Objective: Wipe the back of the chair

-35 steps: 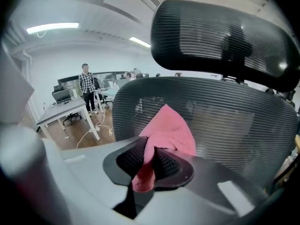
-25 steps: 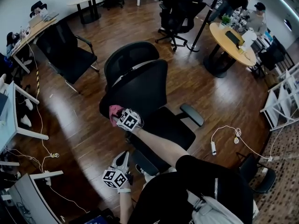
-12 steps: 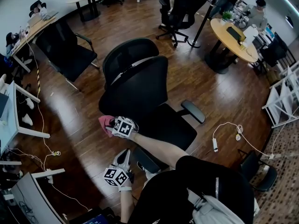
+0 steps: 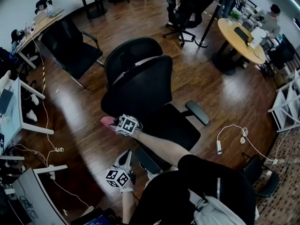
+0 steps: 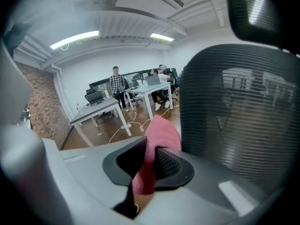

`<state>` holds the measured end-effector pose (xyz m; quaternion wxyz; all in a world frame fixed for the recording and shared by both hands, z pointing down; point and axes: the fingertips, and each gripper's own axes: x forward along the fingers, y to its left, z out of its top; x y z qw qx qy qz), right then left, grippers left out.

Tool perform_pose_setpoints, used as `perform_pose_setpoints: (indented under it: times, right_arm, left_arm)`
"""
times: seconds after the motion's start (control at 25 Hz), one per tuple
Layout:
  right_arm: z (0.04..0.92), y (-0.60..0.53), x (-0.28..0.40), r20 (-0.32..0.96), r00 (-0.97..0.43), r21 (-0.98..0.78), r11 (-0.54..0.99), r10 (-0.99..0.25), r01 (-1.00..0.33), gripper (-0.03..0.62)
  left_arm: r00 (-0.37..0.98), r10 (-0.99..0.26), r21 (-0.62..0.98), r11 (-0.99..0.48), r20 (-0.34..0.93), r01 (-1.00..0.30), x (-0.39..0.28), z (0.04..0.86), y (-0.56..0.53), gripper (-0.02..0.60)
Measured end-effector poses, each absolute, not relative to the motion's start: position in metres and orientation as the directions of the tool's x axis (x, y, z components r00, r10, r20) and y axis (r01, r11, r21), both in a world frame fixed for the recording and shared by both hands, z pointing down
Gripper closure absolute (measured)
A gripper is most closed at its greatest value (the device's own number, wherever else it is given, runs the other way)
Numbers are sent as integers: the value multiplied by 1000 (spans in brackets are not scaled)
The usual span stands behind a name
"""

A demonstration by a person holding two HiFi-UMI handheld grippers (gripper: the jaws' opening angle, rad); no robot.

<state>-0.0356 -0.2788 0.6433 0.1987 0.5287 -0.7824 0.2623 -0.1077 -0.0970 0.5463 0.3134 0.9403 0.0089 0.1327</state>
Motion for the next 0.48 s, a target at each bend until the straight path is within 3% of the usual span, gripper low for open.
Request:
perform_pose_setpoints:
  times: [0.16,0.48]
  right_arm:
    - [645,-278,-1,588,-318,-207,242,-743,-948,553]
    - [641,-268,34,577,-339,-217,260,-744,-941,553]
  left_arm:
    - [963,87,586,-806,254,-82,-100,547,-93,591]
    - [958,77,572,-814,276,-100,-64,541,-76,591]
